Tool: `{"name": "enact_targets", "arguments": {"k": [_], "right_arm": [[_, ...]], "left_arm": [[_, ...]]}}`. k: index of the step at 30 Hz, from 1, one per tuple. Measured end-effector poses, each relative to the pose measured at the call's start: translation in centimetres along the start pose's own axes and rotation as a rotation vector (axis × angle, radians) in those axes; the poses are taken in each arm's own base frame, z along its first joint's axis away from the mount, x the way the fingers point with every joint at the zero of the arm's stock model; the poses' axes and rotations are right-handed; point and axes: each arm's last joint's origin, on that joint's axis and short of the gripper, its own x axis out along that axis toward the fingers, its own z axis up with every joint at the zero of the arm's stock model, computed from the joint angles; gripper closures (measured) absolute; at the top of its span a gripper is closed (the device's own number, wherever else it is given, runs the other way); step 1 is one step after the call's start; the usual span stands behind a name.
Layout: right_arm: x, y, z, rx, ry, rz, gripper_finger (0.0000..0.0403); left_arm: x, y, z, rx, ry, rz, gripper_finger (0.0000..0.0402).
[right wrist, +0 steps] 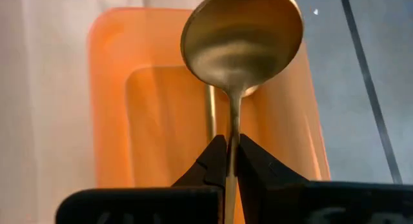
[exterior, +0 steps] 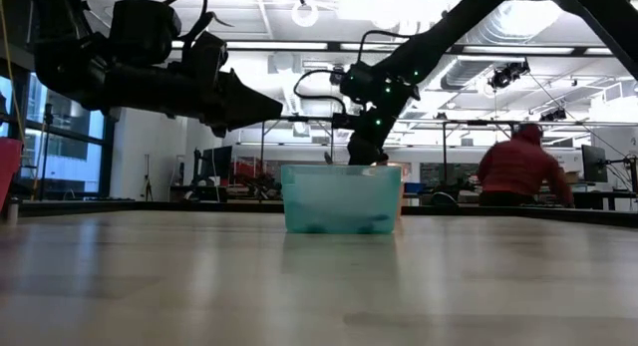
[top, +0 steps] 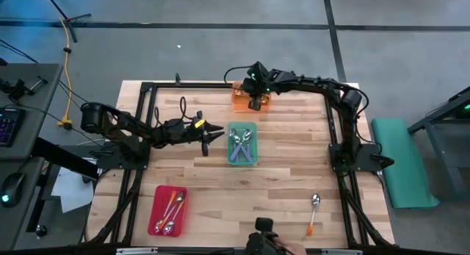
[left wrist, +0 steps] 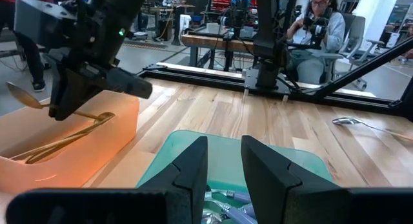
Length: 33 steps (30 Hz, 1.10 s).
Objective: Sort silverware by color (type)
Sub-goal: Put the gold spoon into the orange bin, then put the orange spoon into the red bin
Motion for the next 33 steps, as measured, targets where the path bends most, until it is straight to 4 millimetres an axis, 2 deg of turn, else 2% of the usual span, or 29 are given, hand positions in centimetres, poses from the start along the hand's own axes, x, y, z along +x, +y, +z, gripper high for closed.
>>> {"name": "enact_targets", "arguments": {"k": [15,23,26,29,33], "right_arm": [[0.2,-0.1,0.2,0.049,-0.023,-0.014,0.0399],[0.2,-0.1,0.3,0.092,-0.019,-0.055,0.0324],[-0.2,-0.1,0.5,0.092,-0.015,-0.076,0.0308],[-1.3,0.2,1.1,0.083,-0.024,-0.116,0.0313],[-3.4,0.8,2.3,0.062,-0.085,-0.118,0.0362]], "left_arm": [[0.0,0.0,-0.1,0.027,0.009,-0.003,0.0314],[0.0,0.0,-0.1,0.027,0.009,-0.004,0.0314],[0.0,0.0,-0.1,0.028,0.008,-0.004,0.0314],[0.0,0.0,-0.1,0.028,0.008,-0.004,0.0314],[0.0,0.0,-0.1,0.055,0.008,-0.004,0.0314]]}}
